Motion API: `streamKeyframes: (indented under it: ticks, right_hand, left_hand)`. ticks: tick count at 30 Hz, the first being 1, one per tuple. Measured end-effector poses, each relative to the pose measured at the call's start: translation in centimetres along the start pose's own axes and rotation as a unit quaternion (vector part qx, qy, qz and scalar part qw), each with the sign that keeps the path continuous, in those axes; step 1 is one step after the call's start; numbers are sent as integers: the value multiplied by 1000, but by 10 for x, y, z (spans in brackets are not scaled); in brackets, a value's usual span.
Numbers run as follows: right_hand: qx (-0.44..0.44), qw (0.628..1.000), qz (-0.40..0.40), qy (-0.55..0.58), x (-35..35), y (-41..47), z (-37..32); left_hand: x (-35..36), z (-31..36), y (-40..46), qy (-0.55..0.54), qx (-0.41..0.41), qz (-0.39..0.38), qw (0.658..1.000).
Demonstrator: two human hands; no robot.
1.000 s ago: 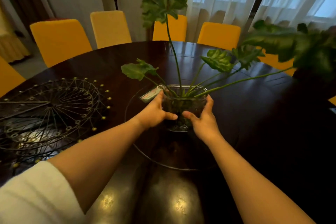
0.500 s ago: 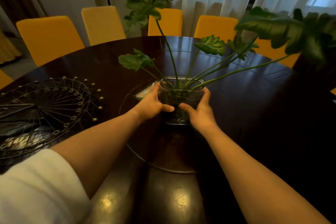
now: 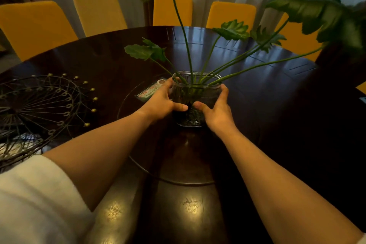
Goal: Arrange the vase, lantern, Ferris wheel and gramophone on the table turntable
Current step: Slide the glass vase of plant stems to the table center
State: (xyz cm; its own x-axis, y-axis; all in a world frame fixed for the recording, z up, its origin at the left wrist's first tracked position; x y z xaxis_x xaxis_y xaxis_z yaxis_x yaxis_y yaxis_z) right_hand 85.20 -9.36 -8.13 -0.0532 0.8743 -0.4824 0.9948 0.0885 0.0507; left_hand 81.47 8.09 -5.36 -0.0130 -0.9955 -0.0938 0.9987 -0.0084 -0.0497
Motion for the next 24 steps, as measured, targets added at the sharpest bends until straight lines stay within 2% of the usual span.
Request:
streamKeyframes:
  ticks: [18,24]
  right_hand:
    - [10,1000,-15,-17,9,5,8]
    - [17,1000,-7,-17,12,2,9]
  left_hand:
    - [-11,-11,6,56,13,6,998]
    - [-10,-18,4,29,0,1,1000]
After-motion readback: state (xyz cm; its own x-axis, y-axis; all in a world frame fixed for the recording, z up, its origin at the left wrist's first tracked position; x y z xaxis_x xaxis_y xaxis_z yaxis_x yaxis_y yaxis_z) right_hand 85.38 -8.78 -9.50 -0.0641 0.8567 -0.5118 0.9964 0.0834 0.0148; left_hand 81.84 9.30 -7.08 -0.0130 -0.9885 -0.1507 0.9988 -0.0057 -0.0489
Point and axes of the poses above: each hand's wrist, its own y-axis towards the middle knuckle, its own x-axis out of the palm, z = x × y, the point moved 7 cm from there along y, towards the middle knuckle
